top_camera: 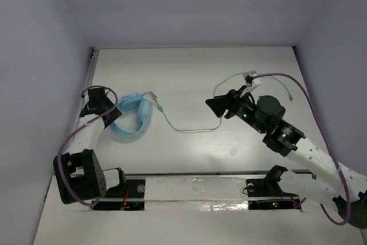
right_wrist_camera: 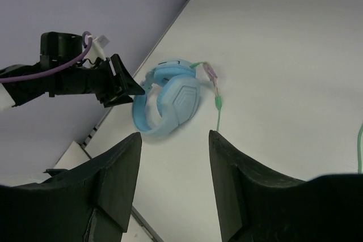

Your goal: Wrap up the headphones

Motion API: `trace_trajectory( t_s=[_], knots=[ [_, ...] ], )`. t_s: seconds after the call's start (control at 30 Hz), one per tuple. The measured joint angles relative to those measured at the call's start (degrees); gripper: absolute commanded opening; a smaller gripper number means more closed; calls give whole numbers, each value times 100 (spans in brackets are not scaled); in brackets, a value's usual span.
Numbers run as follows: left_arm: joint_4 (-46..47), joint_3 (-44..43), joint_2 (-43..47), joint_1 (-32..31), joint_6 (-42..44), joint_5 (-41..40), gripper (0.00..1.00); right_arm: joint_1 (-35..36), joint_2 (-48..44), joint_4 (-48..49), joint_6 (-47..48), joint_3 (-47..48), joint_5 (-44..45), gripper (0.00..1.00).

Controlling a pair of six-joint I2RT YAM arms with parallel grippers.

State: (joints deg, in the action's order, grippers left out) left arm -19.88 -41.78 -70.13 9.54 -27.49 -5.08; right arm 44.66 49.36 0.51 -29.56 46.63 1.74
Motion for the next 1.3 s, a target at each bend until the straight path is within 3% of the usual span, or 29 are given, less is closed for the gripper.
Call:
trace_trajectory(
  t_s=[0.3, 0.5, 0.7, 0.73, 0.83, 0.87, 0.93, 1.0, 1.03, 1.1, 1.13, 1.17, 1.2, 1.27, 1.3],
  knots=[
    [420, -546, -1239, -219, -76, -83, 47, 0, -87, 0, 4, -4, 22, 56],
    [553, -1939, -2444, -732, -160, 26, 51, 0, -90, 2, 22, -4, 44, 56],
    [435, -3106, -2422, -1534, -46, -31, 55, -2, -17, 7, 22, -4, 59, 56],
    [461, -3112, -2234, -1585, 7, -107, 55, 0, -4, 4, 22, -4, 59, 54],
    [444, -2909, -1445, -1554, 175, -415, 48, 0, 0, 15, 61, -22, 61, 9],
    [459, -2787, -1200, -1532, 223, -498, 45, 0, 0, 26, 76, -28, 61, 0],
    [452, -2505, -758, -1480, 343, -669, 35, 0, 0, 46, 42, -42, 61, 0],
    [431, -2286, -632, -1403, 457, -811, 33, 0, 0, 48, 37, -46, 50, 0],
    [437, -2192, -706, -1370, 518, -885, 34, 0, 2, 48, 37, -46, 39, 1],
    [442, -2020, -975, -1316, 605, -966, 39, 0, 7, 48, 31, -46, 11, 21],
    [439, -1926, -1163, -1305, 654, -970, 45, -2, 7, 39, 15, -46, -4, 34],
    [424, -1847, -1342, -1290, 717, -962, 48, 0, 7, 39, 15, -48, -17, 55],
    [400, -1779, -1510, -1287, 745, -951, 56, -2, 7, 42, 11, -50, -22, 62],
    [376, -1657, -1727, -1290, 839, -933, 60, 0, 7, 55, 33, -59, -26, 70],
    [374, -1593, -1768, -1290, 868, -931, 67, -2, 7, 55, 37, -63, -28, 70]
  ],
)
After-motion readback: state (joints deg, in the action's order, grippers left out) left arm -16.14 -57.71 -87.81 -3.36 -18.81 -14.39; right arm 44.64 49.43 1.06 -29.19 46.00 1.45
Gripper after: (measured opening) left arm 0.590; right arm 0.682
